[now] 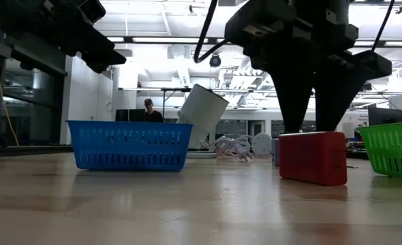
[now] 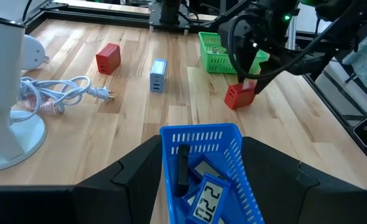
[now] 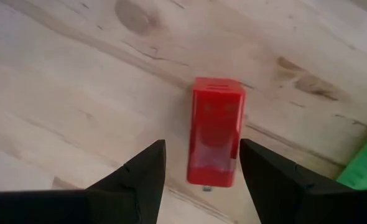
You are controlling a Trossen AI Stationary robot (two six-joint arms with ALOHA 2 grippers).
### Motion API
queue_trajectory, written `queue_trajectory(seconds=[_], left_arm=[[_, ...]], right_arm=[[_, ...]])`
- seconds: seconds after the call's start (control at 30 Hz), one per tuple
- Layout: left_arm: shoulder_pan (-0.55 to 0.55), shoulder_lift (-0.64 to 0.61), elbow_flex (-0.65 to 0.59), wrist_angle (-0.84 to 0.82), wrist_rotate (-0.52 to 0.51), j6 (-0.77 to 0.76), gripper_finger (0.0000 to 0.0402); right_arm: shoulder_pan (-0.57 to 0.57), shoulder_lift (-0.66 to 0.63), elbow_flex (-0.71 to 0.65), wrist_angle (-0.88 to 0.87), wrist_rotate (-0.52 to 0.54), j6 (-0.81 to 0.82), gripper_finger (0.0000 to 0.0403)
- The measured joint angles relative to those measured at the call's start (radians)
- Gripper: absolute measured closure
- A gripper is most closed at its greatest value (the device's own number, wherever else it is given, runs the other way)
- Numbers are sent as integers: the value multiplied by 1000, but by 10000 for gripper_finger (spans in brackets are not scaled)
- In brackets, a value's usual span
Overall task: Pick & Place Office items
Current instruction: Put the bottom red charger adapter into the green bin
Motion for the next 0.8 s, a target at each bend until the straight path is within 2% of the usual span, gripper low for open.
queue_trajectory(seconds=[0.53,0.8], left_arm=[[0,0,0,3,0,0,190],[0,0,0,4,0,0,190]], right_arm=[[0,50,0,6,-5,-4,212],[0,49,0,4,2,-4,257]])
